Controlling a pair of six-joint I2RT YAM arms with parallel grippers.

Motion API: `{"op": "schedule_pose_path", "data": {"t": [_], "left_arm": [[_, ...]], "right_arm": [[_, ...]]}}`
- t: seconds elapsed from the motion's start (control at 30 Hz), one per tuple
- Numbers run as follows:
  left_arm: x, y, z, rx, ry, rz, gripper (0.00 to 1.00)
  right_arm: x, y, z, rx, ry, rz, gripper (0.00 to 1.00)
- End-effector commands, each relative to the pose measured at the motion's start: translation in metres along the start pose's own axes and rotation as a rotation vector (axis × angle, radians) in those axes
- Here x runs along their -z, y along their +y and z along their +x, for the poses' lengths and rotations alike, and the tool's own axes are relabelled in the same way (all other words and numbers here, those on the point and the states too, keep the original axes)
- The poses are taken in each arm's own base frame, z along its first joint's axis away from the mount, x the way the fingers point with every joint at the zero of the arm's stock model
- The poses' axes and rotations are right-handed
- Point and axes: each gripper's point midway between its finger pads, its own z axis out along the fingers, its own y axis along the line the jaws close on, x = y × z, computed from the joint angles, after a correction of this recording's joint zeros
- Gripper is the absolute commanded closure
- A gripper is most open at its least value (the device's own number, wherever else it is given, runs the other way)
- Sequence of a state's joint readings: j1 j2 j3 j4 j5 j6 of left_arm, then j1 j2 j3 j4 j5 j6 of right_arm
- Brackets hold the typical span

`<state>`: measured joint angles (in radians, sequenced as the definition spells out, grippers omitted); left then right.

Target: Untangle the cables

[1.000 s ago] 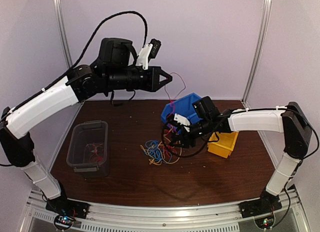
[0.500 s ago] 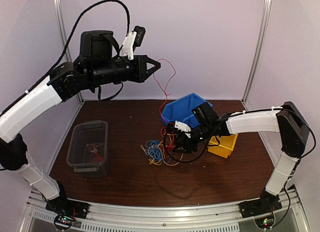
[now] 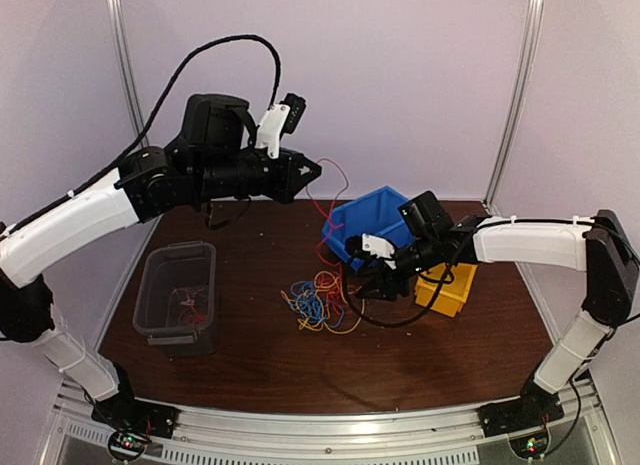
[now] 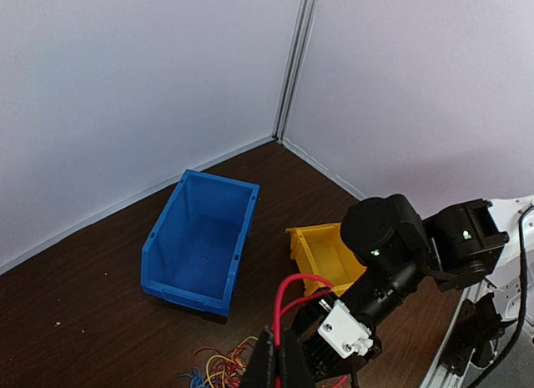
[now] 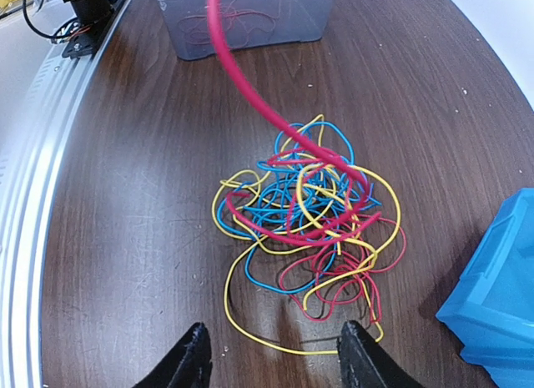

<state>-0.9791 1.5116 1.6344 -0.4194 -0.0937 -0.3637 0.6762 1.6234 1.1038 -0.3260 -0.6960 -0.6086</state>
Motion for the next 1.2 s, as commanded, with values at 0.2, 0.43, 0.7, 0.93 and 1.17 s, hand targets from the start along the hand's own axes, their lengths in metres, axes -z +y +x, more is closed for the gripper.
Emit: {"op": "schedule_pose_path", "data": {"t": [0.2, 0.43, 0.7, 0.93, 1.17], "left_arm": [[0.029, -0.005, -0.031, -0.016, -0.109, 0.017, 1.0], [0.033, -0.002, -0.034, -0.012, -0.118, 0.002, 1.0], [0.036, 0.0, -0.034, -0.003, -0.122, -0.004, 1.0], [0.041, 0.002, -0.04, -0.004, -0.14, -0.017, 1.0], [0.049, 0.006, -0.045, -0.01, -0.156, -0.043, 1.0]], "right_arm": [[-0.031, -0.036, -0.002, 0.06, -0.004, 0.07, 0.38], [-0.053, -0.038, -0.006, 0.042, -0.044, 0.008, 0.56], [-0.044, -0.04, -0.013, 0.018, -0.11, 0.07, 0.53], [-0.051, -0.044, -0.01, -0.002, -0.119, 0.076, 0.75], [-0.052, -0.041, 0.0, -0.02, -0.102, 0.075, 0.81]]}}
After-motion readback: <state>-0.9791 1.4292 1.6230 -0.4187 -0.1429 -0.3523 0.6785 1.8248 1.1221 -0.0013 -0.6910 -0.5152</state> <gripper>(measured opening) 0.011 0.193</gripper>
